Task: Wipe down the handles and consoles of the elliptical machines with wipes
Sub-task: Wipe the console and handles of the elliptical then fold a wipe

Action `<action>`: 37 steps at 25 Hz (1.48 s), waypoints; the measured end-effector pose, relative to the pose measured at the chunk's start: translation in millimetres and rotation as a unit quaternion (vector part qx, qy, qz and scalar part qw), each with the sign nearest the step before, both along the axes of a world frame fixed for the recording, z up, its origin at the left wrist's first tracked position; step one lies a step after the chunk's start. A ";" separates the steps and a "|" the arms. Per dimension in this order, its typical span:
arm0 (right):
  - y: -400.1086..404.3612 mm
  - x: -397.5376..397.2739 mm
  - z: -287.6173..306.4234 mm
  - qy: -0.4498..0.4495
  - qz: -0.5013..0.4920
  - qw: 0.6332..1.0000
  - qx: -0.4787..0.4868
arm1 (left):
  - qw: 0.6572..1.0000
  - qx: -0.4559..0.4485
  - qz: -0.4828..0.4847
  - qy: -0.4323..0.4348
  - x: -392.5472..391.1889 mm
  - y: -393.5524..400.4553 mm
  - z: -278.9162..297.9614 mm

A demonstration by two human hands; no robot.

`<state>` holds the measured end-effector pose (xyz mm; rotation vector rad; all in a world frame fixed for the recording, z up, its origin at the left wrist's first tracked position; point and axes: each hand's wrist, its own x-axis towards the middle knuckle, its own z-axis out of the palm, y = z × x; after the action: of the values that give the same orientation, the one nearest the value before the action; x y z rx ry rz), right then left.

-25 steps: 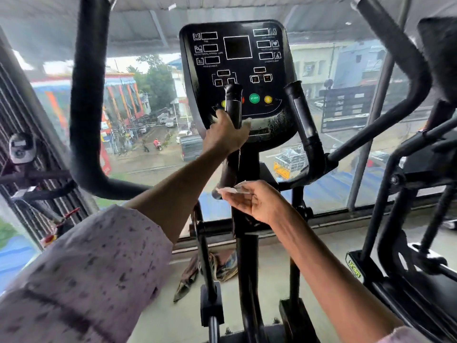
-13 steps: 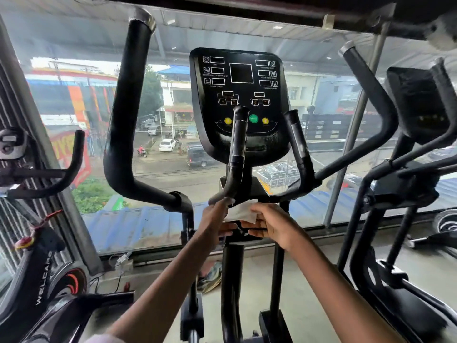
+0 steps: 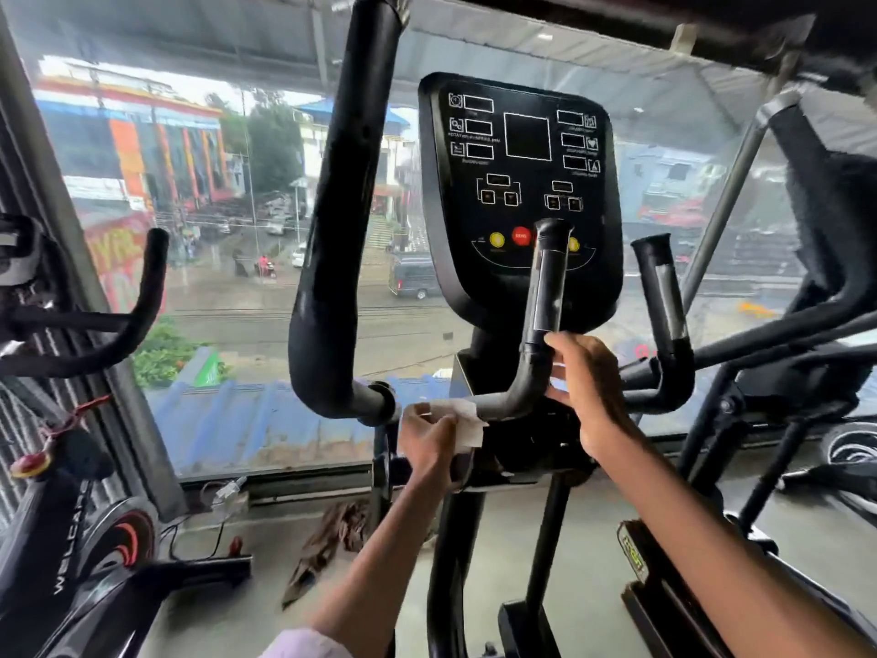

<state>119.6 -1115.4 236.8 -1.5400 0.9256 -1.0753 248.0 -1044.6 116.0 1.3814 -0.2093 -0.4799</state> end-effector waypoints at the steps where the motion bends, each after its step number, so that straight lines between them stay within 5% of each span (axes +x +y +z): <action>1: -2.6 11.0 6.5 0.010 -0.021 1.000 -0.008 | 1.000 -0.008 0.017 0.004 -1.2 -6.2 -2.4; 9: -10.4 64.9 11.5 0.068 -0.199 0.967 -0.140 | 0.985 0.033 0.146 -0.084 -6.6 -55.7 -29.8; 16: -7.1 61.4 8.0 0.076 -0.221 0.954 -0.188 | 0.999 -0.046 0.005 0.015 8.2 -71.7 -31.6; 25: 0.2 59.0 8.8 0.060 -0.231 0.950 -0.203 | 0.981 0.013 -0.139 0.133 93.8 -92.9 -62.1; 31: -2.3 59.1 6.9 0.054 -0.228 0.948 -0.217 | 0.982 -0.054 -0.160 -0.083 71.8 -55.5 -71.2; 37: -4.0 59.3 5.3 0.049 -0.229 0.947 -0.220 | 0.914 0.072 -0.232 -0.325 117.3 -78.9 -78.6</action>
<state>178.8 -1119.4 242.1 -1.7973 1.2069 -1.6333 365.4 -1123.5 37.4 1.6056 -1.0840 -0.4104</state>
